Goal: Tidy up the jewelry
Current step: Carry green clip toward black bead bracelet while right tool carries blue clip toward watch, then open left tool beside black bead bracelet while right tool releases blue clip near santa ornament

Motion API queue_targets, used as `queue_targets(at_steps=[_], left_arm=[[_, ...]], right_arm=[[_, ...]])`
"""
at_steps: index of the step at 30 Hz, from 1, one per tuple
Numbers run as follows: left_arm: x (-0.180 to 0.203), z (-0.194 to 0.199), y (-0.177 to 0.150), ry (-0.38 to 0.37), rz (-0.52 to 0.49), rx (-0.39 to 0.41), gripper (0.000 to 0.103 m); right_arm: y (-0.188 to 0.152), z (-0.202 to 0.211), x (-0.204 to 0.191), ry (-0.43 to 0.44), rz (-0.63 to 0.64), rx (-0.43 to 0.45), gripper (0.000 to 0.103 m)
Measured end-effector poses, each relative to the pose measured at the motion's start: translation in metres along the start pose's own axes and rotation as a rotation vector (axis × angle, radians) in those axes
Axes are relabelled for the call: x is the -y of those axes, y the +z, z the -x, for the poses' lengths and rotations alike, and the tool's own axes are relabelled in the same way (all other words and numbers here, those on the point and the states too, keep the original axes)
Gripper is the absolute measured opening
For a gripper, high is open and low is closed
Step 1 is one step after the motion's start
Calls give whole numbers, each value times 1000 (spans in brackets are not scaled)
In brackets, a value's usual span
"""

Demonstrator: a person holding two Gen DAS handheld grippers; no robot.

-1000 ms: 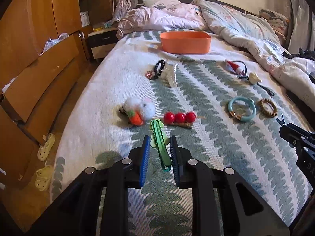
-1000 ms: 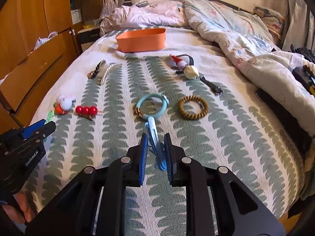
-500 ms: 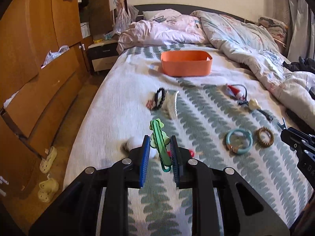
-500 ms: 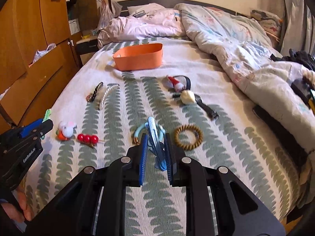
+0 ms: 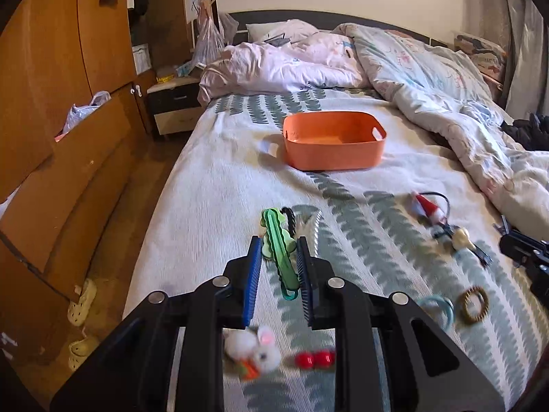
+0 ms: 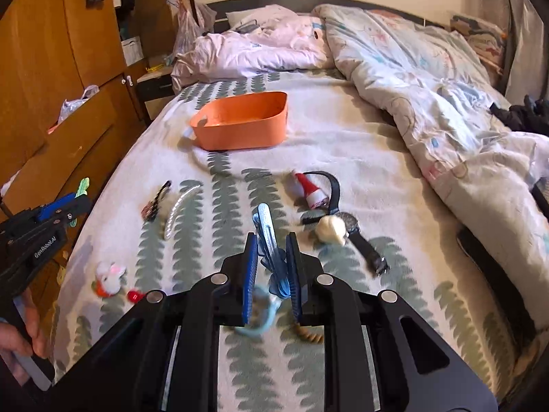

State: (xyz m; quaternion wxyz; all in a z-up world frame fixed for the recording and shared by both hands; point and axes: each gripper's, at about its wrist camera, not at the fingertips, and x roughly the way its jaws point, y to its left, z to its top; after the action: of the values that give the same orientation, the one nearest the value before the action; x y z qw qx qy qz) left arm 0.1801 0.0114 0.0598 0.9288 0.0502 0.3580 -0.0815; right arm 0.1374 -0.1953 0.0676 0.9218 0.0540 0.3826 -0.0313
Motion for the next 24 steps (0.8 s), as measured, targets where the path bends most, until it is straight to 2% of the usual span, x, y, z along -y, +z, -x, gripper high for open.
queue_targets(at_steps=[5,11,24], left_arm=[[-3,-26,19,-21,7,-23,21],[-3,-61,31,-7,4,-57,21],[-7,-118,31,10,16,-121,21]], right_arm=[[23,-30,17,-16,-6,-21,18],[39,-70,25,-52,8,-43,18],[49,-128,44,-44,-14,-106,18]])
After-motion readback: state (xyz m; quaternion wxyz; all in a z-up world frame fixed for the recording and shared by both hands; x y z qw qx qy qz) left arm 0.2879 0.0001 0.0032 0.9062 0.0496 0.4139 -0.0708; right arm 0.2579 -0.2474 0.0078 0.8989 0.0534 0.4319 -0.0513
